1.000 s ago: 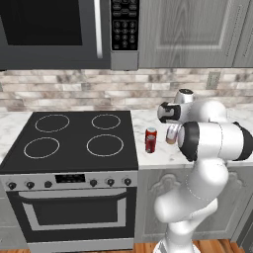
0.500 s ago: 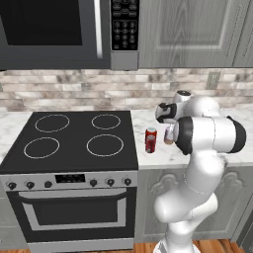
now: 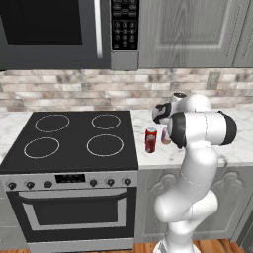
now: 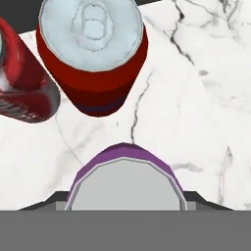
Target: Four empty soda cans are scattered around the kitchen. Gather all the cans and cluster them next to the stove for recycling.
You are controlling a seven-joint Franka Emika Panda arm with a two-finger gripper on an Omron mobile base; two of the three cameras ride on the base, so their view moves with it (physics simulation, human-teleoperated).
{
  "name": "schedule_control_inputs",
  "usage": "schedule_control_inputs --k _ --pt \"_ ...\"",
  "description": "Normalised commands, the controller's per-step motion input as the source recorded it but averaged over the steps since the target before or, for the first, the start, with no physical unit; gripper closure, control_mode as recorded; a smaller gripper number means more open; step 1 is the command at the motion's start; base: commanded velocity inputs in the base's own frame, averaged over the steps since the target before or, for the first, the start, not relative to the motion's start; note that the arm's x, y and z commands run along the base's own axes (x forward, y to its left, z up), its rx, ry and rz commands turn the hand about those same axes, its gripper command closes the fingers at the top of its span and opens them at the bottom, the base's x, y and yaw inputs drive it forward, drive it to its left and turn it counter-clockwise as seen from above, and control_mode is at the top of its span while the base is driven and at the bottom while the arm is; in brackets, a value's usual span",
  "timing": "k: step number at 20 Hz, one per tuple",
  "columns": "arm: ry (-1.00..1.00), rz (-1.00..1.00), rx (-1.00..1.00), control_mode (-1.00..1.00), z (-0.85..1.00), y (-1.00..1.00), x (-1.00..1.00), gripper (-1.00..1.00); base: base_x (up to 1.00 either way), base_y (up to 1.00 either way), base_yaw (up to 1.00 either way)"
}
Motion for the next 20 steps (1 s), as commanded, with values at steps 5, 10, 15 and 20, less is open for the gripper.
schedule_control_inputs --k 5,10,15,20 --pt "0.01 0.03 0.0 -1.0 -0.19 0.01 0.09 1.0 0.0 0.0 0.0" --pt "0.0 0.03 0.0 -1.0 -0.18 0.0 0.02 1.0 0.0 0.0 0.0" --pt "0.0 0.03 0.0 -1.0 -0.17 0.0 0.0 1.0 0.0 0.0 0.0" --pt "0.0 0.03 0.0 -1.0 -0.13 0.0 0.0 -1.0 0.0 0.0 0.0"
